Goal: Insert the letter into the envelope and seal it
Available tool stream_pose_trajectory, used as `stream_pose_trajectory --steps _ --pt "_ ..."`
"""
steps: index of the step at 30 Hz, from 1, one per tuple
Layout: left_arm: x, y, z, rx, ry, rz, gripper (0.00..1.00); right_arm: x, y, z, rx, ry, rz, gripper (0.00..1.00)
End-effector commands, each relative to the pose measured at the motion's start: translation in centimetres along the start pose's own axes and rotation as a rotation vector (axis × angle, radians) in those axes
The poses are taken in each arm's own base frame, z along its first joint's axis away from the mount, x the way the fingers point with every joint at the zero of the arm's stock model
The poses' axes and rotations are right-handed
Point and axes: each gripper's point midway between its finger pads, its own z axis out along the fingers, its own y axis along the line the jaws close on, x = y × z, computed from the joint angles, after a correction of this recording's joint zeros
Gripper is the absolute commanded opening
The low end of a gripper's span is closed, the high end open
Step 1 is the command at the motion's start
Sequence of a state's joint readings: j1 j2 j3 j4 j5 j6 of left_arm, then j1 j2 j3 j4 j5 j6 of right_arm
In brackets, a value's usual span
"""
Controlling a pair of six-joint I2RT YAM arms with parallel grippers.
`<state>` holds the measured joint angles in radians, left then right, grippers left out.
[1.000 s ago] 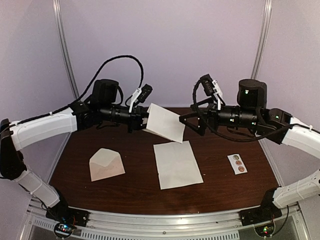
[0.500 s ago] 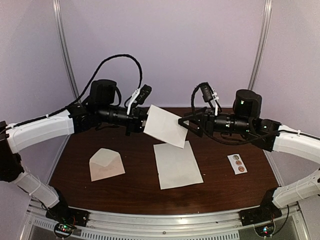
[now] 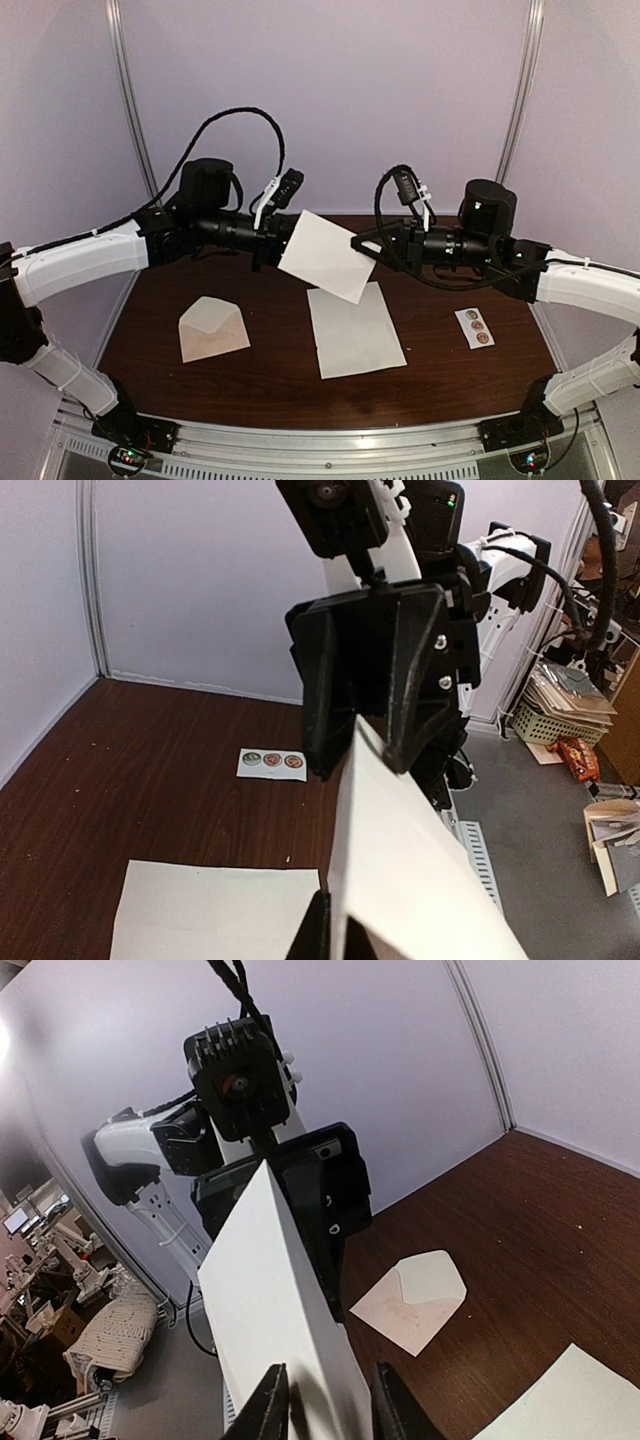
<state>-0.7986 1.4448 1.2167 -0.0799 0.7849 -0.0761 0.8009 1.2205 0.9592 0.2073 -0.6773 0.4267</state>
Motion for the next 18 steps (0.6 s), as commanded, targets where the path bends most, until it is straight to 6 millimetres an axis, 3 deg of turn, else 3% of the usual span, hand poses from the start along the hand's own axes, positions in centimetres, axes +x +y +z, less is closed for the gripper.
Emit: stream_pose_trajectory --steps 1,3,4,6,7,9,14,18 --pt "-1.8 -1.2 -0.6 0.025 -0.056 0.062 0.00 0.0 0.2 0.1 -0.018 -0.011 -0.006 0.20" --pt "-1.9 -1.2 -0.7 0.022 -0.057 0.063 0.00 -0.1 0.1 0.0 -0.009 -0.011 -0.009 0.06" --pt "-1.9 -1.2 -0.8 0.016 -0.058 0.062 0.09 -0.1 0.0 -0.1 0.000 -0.013 -0.013 0.00" --pt "-2.2 -0.7 -1.0 -0.024 -0.059 0.062 0.41 -0.5 -0.5 -0.4 0.048 -0.023 -0.028 0.00" --pt "-2.5 -0.5 -1.4 -0.045 -0.065 0.066 0.52 -0.6 -1.1 -0.7 0.089 -0.028 -0.035 0.00" --pt "-3.2 0.1 -2.4 -0.084 -0.090 0.073 0.66 -0.8 -2.6 -1.5 0.186 -0.039 -0.045 0.00" --pt "-5.5 1.0 -5.6 -0.167 -0.183 0.103 0.80 0.7 -6.6 -3.2 0.391 0.011 -0.031 0.00" --pt "-6.0 0.7 -6.4 -0.189 -0.217 0.117 0.85 1.8 -7.8 -3.4 0.454 0.076 -0.024 0.00"
